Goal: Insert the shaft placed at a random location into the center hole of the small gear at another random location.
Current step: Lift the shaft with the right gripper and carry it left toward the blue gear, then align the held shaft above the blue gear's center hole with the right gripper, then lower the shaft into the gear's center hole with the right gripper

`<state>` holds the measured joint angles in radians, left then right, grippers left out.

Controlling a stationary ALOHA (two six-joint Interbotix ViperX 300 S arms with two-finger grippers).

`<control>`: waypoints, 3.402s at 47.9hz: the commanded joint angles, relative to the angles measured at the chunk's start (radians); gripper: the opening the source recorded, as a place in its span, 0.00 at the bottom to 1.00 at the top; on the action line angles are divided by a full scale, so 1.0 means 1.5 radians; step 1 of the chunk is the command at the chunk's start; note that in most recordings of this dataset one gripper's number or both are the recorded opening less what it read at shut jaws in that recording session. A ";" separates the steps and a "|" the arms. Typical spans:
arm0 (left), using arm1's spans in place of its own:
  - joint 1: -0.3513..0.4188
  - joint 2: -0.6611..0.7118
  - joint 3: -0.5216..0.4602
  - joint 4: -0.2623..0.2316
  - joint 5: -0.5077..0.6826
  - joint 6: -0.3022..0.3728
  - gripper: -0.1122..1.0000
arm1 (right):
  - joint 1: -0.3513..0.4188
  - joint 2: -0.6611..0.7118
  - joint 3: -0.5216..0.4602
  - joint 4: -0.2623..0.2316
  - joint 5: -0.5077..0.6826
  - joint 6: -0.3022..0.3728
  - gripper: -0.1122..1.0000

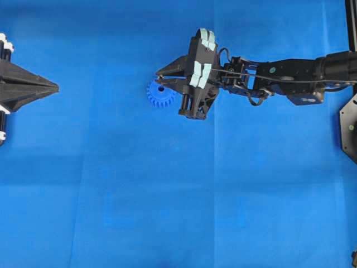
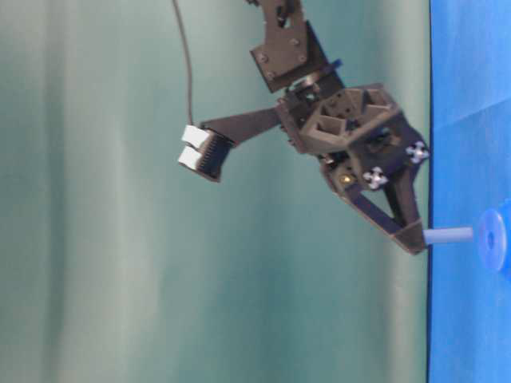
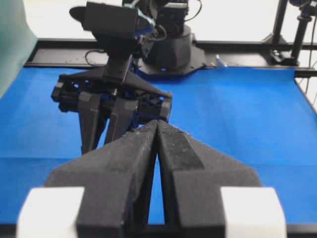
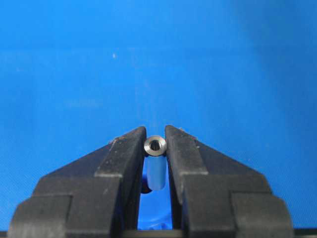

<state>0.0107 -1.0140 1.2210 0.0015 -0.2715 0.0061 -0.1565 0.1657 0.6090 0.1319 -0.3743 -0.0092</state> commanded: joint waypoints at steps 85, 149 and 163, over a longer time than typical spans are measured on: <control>0.002 0.000 -0.007 0.001 -0.007 0.001 0.10 | 0.018 0.018 0.002 0.033 -0.106 0.009 0.12; 0.001 0.000 -0.007 0.001 -0.008 0.001 0.10 | 0.019 0.089 0.007 0.056 -0.127 0.009 0.12; 0.001 0.000 -0.007 0.001 -0.008 0.001 0.10 | 0.019 0.088 0.008 0.056 -0.122 0.009 0.13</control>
<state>0.0107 -1.0170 1.2210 0.0000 -0.2730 0.0061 -0.1258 0.3114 0.6335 0.2148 -0.5568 0.0061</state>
